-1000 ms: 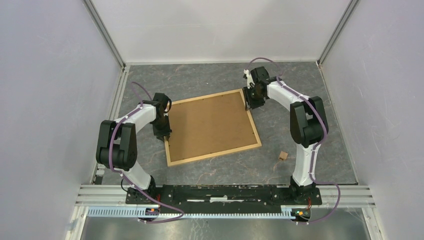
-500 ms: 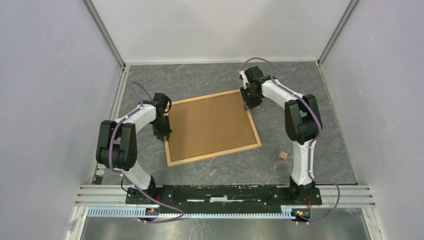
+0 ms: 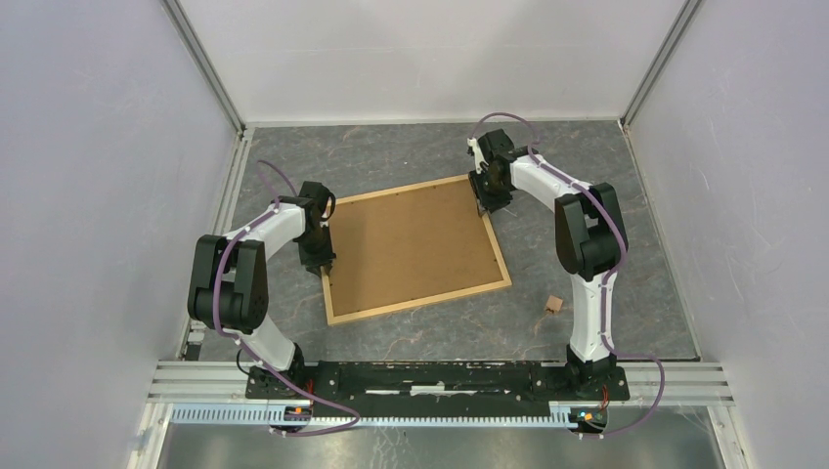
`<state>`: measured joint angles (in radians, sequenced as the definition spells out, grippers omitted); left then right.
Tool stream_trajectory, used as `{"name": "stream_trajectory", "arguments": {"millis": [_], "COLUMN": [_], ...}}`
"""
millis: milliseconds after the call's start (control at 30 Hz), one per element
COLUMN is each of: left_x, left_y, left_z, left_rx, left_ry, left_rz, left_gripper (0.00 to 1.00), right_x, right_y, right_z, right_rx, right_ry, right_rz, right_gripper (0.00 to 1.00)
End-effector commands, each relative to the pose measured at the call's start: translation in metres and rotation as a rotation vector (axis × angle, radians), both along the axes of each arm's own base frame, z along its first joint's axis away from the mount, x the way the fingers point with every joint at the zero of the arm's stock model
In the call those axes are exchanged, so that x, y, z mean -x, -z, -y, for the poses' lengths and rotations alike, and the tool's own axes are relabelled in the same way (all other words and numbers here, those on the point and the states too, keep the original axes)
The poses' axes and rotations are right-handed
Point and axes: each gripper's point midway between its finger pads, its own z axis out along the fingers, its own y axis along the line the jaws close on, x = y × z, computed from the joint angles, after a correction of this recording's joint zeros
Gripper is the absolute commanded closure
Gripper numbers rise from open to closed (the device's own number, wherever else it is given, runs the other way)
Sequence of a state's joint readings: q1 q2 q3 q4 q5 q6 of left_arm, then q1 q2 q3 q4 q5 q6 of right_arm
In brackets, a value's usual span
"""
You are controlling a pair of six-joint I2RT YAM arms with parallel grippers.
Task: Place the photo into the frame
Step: Install the photo frame at the center of the board.
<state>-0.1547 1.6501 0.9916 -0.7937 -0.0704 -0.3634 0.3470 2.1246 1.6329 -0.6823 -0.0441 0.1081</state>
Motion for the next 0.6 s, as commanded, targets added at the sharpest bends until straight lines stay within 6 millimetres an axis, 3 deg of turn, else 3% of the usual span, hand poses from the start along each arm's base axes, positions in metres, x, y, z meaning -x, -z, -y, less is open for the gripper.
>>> {"name": "stream_trajectory", "arguments": {"millis": [0,200,567], "left_x": [-0.006,-0.006,-0.006], "left_y": [-0.003,-0.003,-0.003], "left_z": [0.001,0.001,0.001], "left_rx": [-0.007,-0.006,-0.006], "left_ry": [0.045,0.046,0.045], "left_rz": [0.028,0.029,0.027], "left_gripper": [0.98,0.98,0.98], "right_x": [-0.015,-0.011,-0.013], "right_y": [-0.032,-0.02,-0.028], "right_z": [-0.001,0.003,0.007], "right_rx": [-0.021,-0.007,-0.027], "right_ry": [0.006,0.007,0.02], "right_rz": [0.08,0.049,0.067], "right_gripper": [0.6,0.62,0.6]}}
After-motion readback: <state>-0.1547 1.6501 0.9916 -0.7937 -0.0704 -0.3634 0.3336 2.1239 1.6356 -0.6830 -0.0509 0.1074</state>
